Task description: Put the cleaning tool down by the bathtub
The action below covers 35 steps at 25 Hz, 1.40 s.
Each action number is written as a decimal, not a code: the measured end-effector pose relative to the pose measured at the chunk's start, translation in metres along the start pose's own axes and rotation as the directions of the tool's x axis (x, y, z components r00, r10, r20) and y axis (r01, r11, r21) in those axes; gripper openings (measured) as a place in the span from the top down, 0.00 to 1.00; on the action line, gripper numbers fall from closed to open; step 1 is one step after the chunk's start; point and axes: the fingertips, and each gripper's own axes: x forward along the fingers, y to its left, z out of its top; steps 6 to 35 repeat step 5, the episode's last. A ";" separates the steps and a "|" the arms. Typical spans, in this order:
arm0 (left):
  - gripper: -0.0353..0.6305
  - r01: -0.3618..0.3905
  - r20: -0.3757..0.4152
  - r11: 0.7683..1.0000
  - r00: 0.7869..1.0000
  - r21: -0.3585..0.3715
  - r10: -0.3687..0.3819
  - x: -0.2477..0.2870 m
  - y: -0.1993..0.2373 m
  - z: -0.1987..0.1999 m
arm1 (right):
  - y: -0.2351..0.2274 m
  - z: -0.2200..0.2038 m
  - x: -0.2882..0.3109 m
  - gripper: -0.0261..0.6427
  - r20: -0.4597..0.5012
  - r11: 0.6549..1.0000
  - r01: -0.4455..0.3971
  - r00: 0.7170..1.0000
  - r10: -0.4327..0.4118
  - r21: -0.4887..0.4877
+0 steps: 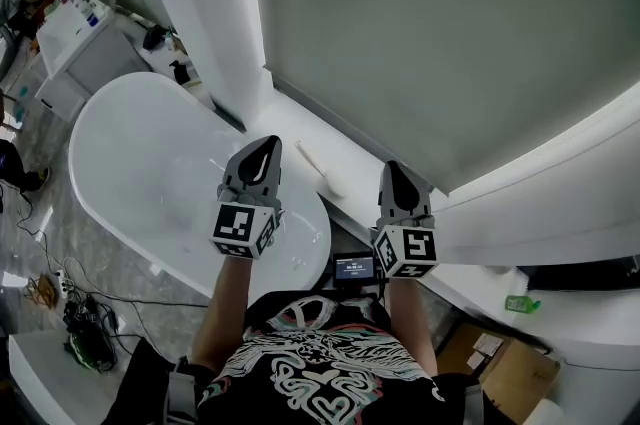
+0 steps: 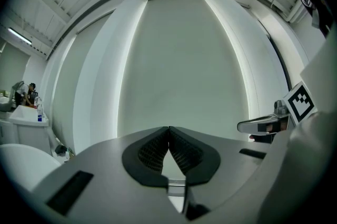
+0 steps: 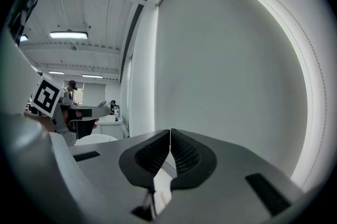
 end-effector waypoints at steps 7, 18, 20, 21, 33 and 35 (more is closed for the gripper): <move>0.92 -0.002 -0.006 1.000 1.000 0.003 0.002 -0.002 0.008 -0.006 | 0.009 -0.013 0.005 0.92 -0.019 1.000 -0.006 1.000 0.006 0.001; 0.92 -0.002 -0.006 1.000 1.000 0.003 0.002 -0.002 0.008 -0.006 | 0.009 -0.013 0.005 0.92 -0.019 1.000 -0.006 1.000 0.006 0.001; 0.92 -0.002 -0.006 1.000 1.000 0.003 0.002 -0.002 0.008 -0.006 | 0.009 -0.013 0.005 0.92 -0.019 1.000 -0.006 1.000 0.006 0.001; 0.92 -0.002 -0.006 1.000 1.000 0.003 0.002 -0.002 0.008 -0.006 | 0.009 -0.013 0.005 0.92 -0.019 1.000 -0.006 1.000 0.006 0.001; 0.92 -0.002 -0.006 1.000 1.000 0.003 0.002 -0.002 0.008 -0.006 | 0.009 -0.013 0.005 0.92 -0.019 1.000 -0.006 1.000 0.006 0.001; 0.92 -0.002 -0.006 1.000 1.000 0.003 0.002 -0.002 0.008 -0.006 | 0.009 -0.013 0.005 0.92 -0.019 1.000 -0.006 1.000 0.006 0.001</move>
